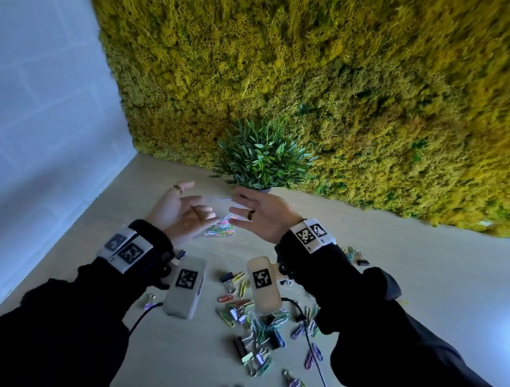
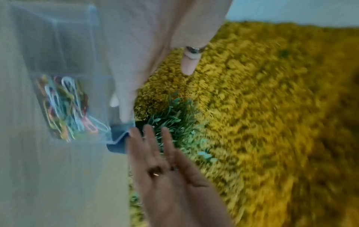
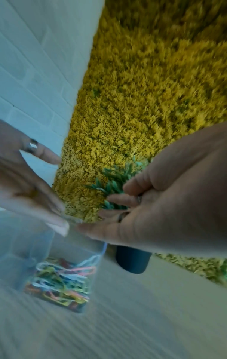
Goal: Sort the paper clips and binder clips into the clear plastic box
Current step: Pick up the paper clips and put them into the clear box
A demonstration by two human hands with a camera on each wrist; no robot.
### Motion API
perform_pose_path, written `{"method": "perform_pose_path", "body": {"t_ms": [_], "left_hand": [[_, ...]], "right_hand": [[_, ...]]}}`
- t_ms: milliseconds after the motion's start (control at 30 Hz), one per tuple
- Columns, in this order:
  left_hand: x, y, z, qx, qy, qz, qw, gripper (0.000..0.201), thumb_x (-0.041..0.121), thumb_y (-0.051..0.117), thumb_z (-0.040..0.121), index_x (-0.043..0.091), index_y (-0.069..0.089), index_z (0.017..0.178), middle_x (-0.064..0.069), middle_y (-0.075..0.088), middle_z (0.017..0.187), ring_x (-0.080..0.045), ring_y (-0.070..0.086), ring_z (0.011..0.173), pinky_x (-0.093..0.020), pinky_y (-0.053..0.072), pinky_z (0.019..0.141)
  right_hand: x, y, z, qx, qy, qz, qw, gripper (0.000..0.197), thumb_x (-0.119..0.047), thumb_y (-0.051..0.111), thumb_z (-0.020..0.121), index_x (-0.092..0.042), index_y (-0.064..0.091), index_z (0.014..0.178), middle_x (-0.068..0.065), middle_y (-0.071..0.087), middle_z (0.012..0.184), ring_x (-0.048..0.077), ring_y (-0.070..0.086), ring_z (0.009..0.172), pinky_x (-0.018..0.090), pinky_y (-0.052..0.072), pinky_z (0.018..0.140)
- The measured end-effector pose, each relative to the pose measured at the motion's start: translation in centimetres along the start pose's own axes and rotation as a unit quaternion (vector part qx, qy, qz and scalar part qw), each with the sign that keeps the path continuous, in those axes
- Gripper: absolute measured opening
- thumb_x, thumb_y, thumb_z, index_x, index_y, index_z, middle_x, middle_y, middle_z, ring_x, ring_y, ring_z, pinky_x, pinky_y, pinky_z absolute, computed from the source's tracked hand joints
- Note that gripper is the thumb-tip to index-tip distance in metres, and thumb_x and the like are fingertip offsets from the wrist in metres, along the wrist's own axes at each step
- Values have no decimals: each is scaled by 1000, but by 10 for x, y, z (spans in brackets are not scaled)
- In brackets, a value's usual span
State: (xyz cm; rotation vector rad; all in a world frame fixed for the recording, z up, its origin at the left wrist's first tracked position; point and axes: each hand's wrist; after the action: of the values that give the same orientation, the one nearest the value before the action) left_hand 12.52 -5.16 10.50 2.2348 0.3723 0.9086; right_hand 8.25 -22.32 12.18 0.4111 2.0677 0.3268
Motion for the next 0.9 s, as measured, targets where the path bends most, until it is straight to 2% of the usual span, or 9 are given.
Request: {"method": "perform_pose_path", "body": {"t_ms": [100, 167, 233, 300, 367, 533, 633, 867, 900], "left_hand": [[-19, 3, -17, 36, 69, 190, 979, 13, 20, 44, 93, 15, 56, 88, -6, 59, 89, -17, 61, 82, -33, 57, 72], [-40, -4, -24, 29, 94, 383, 918, 22, 4, 40, 94, 18, 56, 87, -1, 60, 85, -3, 61, 62, -18, 48, 49], [-64, -18, -27, -23, 73, 589, 804, 20, 3, 47, 92, 19, 52, 79, 5, 53, 75, -1, 54, 53, -12, 39, 45], [-87, -32, -29, -50, 55, 758, 648, 13, 17, 61, 84, 21, 48, 82, 10, 49, 77, -10, 52, 71, -14, 35, 54], [-108, -40, -31, -52, 50, 831, 551, 32, 30, 69, 76, 22, 43, 92, 7, 46, 86, -13, 46, 83, -18, 32, 61], [-137, -44, -28, -31, 88, 843, 530, 50, 28, 72, 76, 12, 45, 115, -4, 46, 112, -16, 43, 101, -24, 36, 87], [-139, -46, -24, -12, 117, 843, 525, 36, 20, 64, 83, 7, 55, 115, -9, 54, 119, -22, 50, 110, -25, 36, 90], [-138, -54, -22, -32, 138, 850, 507, 15, 4, 55, 85, 9, 69, 88, -1, 51, 79, -16, 48, 79, -27, 40, 73], [-139, -54, -22, -30, 143, 847, 511, 15, 4, 56, 85, 10, 47, 74, -2, 50, 78, -15, 46, 77, -25, 36, 69]], "right_hand": [[7, -29, -17, -20, -35, -149, 988, 33, -18, 38, 99, -6, 50, 127, 2, 60, 106, 18, 62, 93, 30, 50, 81], [23, -51, -27, -22, -50, -346, 937, 32, -10, 40, 98, -1, 47, 127, 0, 58, 99, 3, 61, 75, 21, 47, 67], [45, -72, -32, -51, -60, -592, 802, 40, -3, 42, 94, -4, 42, 134, 5, 53, 120, 7, 57, 97, 24, 46, 82], [68, -83, -34, -92, -65, -720, 685, 52, -4, 46, 90, -12, 35, 141, 9, 37, 141, 19, 40, 126, 30, 31, 109], [86, -81, -36, -112, -64, -724, 678, 58, -5, 48, 88, -15, 32, 143, 7, 29, 146, 21, 32, 132, 29, 23, 113], [111, -77, -36, -109, -83, -698, 703, 51, -11, 63, 81, -11, 47, 130, 10, 36, 133, 21, 41, 120, 34, 32, 109], [117, -77, -39, -89, -111, -707, 692, 40, -13, 67, 79, -8, 56, 117, 10, 44, 126, 23, 49, 114, 33, 38, 104], [123, -70, -41, -13, -119, -748, 653, 21, -6, 53, 86, -1, 66, 101, 16, 60, 111, 28, 60, 102, 33, 47, 91], [124, -70, -40, -3, -98, -749, 655, 22, -8, 51, 87, -1, 65, 103, 18, 62, 110, 30, 60, 102, 35, 48, 89]]}}
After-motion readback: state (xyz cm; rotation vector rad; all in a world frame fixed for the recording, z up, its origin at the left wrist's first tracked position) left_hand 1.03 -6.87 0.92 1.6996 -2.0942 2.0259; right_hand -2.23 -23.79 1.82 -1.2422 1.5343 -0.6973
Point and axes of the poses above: each hand's wrist, its own z-axis towards the middle knuckle, its own y-axis out of the palm, x = y × z
